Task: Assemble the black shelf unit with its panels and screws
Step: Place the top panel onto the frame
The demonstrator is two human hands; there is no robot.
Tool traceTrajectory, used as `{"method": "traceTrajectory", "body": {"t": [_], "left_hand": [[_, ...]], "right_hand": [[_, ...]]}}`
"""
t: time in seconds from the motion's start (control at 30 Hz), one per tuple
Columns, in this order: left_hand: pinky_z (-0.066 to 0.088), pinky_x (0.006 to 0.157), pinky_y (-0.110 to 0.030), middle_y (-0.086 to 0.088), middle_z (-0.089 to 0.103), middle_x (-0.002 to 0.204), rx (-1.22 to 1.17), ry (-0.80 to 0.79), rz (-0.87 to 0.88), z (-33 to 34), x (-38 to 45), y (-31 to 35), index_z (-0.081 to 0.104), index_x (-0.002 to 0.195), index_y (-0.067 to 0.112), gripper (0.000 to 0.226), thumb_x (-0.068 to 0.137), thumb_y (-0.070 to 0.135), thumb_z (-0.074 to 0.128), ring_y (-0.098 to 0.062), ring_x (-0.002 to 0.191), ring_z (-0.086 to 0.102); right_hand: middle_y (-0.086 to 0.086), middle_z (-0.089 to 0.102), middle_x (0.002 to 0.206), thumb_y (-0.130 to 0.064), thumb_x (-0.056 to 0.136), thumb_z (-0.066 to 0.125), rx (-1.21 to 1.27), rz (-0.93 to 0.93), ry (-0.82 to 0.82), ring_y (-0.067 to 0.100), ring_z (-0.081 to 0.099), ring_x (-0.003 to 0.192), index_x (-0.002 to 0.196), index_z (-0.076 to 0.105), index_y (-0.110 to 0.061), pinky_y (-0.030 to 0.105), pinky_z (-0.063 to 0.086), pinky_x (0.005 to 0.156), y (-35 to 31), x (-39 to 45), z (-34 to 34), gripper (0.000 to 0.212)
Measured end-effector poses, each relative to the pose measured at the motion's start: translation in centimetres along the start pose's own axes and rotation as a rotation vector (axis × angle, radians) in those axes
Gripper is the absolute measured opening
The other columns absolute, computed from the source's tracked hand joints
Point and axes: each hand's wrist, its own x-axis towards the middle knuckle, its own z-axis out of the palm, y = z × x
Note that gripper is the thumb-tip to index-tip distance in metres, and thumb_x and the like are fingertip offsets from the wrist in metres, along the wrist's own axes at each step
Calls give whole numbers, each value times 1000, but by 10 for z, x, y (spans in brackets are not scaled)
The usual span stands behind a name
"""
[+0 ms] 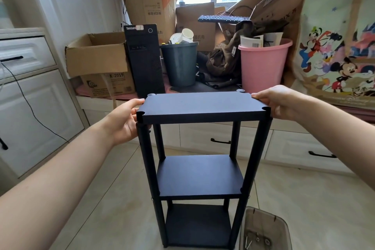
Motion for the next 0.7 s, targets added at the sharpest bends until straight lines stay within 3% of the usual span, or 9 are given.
{"method": "traceTrajectory", "body": {"t": [0.1,0.17,0.27,0.33,0.57,0.7], "left_hand": [[59,57,-27,-2,75,84,28,60,27,6,12,4,59,129,13,35,100,31,58,-15,65,73],[59,55,-26,-2,73,93,73,107,45,8,20,7,60,129,15,35,100,34,58,-13,65,74],[55,46,-24,-1,69,104,174,146,45,9,29,13,63,122,19,33,98,42,59,-12,63,74],[53,49,-24,0,70,102,249,154,40,11,34,14,66,118,22,35,94,46,63,-13,69,72],[49,41,-18,1,72,65,393,166,51,7,40,23,72,96,23,19,93,37,60,-12,46,65],[47,38,-17,4,72,61,428,229,97,7,38,17,71,92,27,9,95,27,62,-12,44,65]], "right_hand": [[9,70,85,-9,95,63,43,-18,-9,15,69,61,101,66,-1,23,56,55,1,0,3,10],[7,72,73,-7,95,63,76,-42,-12,12,68,50,99,65,-1,22,53,42,2,0,3,8],[5,72,63,-5,95,62,100,-77,-45,13,69,51,102,65,3,22,52,42,4,0,1,11],[6,73,66,-5,95,62,99,-92,-67,13,70,54,106,65,4,23,54,45,5,1,0,15],[7,72,66,-9,93,65,43,-135,-149,13,67,50,107,67,6,20,51,42,9,2,6,21],[5,70,66,-13,92,68,14,-142,-73,13,63,49,106,68,6,21,50,43,10,7,19,23]]}}
